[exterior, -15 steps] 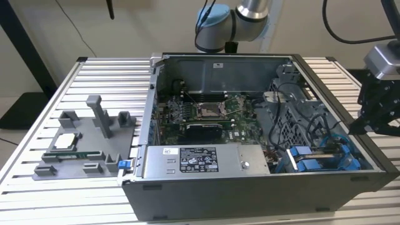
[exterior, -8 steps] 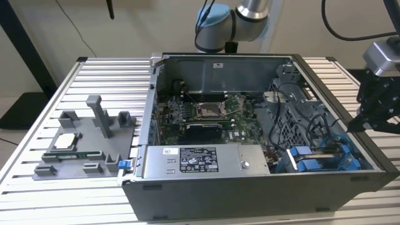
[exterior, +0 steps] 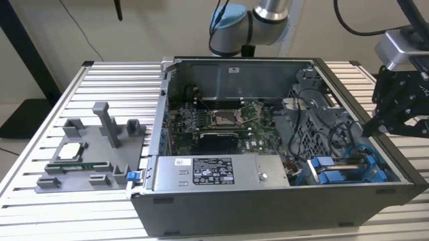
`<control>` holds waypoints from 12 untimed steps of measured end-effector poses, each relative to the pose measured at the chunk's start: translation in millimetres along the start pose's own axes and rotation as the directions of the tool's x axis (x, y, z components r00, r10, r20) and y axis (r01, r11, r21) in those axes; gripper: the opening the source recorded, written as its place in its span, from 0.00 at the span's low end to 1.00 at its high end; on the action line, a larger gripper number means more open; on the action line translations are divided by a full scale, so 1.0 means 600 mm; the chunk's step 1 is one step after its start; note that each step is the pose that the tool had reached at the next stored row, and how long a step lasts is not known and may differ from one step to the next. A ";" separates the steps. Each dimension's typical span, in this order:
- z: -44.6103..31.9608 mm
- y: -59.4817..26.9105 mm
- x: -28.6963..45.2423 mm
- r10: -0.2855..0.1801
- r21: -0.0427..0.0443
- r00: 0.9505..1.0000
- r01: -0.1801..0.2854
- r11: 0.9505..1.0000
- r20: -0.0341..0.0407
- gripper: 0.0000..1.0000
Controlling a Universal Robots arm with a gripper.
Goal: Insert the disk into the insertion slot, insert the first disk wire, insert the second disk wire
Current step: 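Insert the second disk wire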
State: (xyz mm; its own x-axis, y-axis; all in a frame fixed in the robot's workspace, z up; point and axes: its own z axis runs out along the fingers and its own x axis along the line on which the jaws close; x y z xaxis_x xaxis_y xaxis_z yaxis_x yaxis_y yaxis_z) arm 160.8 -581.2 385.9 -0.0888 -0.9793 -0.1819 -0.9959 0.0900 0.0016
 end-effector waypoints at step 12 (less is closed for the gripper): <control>-0.003 0.074 0.007 -0.013 0.067 1.000 0.012 0.998 0.007 0.00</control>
State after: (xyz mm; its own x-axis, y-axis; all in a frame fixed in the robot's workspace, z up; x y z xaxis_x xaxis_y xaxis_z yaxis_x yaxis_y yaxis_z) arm 116.0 -581.4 386.8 -0.0759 -0.9791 -0.1888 -0.9937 0.0899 -0.0667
